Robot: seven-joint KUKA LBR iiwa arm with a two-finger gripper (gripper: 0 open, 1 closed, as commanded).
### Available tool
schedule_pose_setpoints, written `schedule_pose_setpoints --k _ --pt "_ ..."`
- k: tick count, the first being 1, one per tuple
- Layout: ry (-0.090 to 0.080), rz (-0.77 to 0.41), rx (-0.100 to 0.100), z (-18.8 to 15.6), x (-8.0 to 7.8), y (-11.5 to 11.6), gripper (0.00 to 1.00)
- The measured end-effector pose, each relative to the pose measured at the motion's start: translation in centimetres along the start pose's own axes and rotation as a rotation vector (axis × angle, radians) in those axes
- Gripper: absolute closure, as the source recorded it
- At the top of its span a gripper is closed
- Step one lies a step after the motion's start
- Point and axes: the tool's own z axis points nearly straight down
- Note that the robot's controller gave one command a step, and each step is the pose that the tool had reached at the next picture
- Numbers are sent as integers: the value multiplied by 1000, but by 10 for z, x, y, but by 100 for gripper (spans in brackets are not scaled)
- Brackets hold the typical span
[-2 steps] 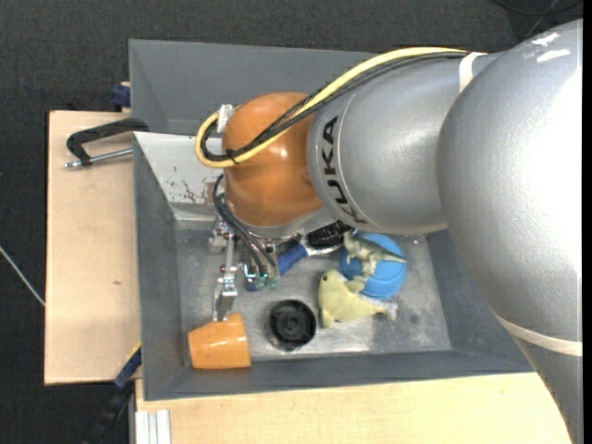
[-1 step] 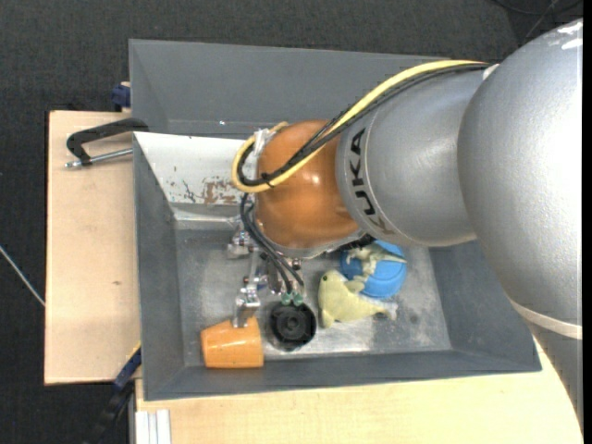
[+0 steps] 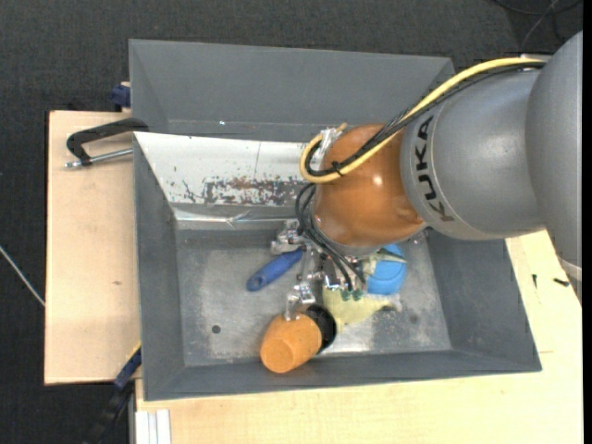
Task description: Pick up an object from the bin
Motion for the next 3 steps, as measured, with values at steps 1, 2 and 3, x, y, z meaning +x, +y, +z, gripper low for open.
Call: schedule_pose_setpoints --k 1,2,3 --pt "1 23 2 17 -3 -20 0" --pt "49 116 6 34 -24 -45 0" --pt "66 115 10 36 -19 -46 100"
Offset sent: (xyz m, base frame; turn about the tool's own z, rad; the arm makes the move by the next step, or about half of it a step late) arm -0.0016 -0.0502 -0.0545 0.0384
